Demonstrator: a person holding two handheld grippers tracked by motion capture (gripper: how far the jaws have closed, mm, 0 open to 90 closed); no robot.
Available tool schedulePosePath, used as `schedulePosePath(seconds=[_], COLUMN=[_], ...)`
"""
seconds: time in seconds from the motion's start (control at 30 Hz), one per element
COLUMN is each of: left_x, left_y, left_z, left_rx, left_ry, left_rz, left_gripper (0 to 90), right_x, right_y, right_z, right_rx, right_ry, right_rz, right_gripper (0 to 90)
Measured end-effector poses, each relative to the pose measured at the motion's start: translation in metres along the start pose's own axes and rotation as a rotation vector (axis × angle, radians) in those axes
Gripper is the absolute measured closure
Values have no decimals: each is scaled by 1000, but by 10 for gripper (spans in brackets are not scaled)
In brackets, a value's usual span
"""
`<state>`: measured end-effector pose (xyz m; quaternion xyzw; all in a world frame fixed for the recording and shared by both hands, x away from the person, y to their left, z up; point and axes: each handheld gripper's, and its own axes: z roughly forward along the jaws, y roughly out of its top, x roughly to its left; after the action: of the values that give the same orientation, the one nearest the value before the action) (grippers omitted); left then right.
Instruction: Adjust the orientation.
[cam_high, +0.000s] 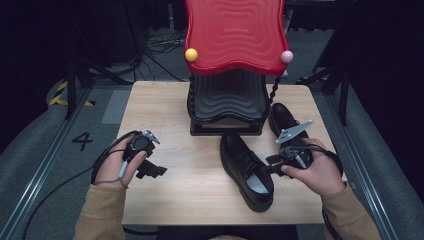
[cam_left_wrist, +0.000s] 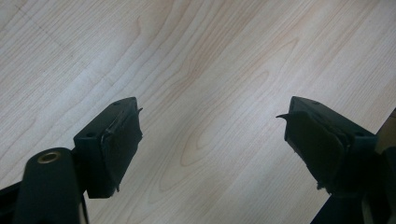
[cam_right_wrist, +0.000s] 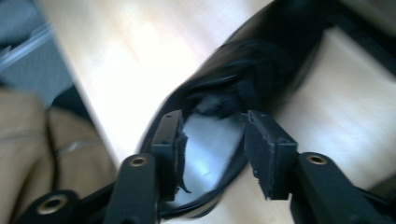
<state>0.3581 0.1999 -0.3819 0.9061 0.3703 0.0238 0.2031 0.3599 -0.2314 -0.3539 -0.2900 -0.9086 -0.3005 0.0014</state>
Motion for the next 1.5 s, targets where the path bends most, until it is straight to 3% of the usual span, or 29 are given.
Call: schedulePosePath(seconds=[0.03, 0.07, 0.23, 0.47, 0.6, 0.93, 1.27, 1.5], left_x=[0, 0, 0, 0, 1, 1, 0, 1], left_y=[-1, -2, -3, -4, -4, -4, -5, -3], left_z=[0, 0, 0, 2, 1, 3, 3, 2], left_rx=[1, 1, 1, 10, 8, 11, 11, 1], left_ry=[0, 1, 0, 5, 7, 6, 3, 4], left_rz=[-2, -1, -10, -13, -14, -17, -16, -21], left_gripper=[193, 193, 193, 193, 192, 192, 192, 193], right_x=[-19, -19, -47, -79, -92, -106, -109, -111], right_y=[-6, -6, -17, -36, -45, -54, -54, -55], right_z=[-4, -4, -11, -14, -9, 11, 19, 21], right_rx=[-42, -42, -90, -62, -50, 51, 85, 77], right_ry=[-10, -10, -94, -236, -223, -211, -241, -212], right_rz=[47, 47, 127, 246, 296, 345, 332, 327], right_gripper=[562, 562, 550, 537, 536, 619, 706, 788])
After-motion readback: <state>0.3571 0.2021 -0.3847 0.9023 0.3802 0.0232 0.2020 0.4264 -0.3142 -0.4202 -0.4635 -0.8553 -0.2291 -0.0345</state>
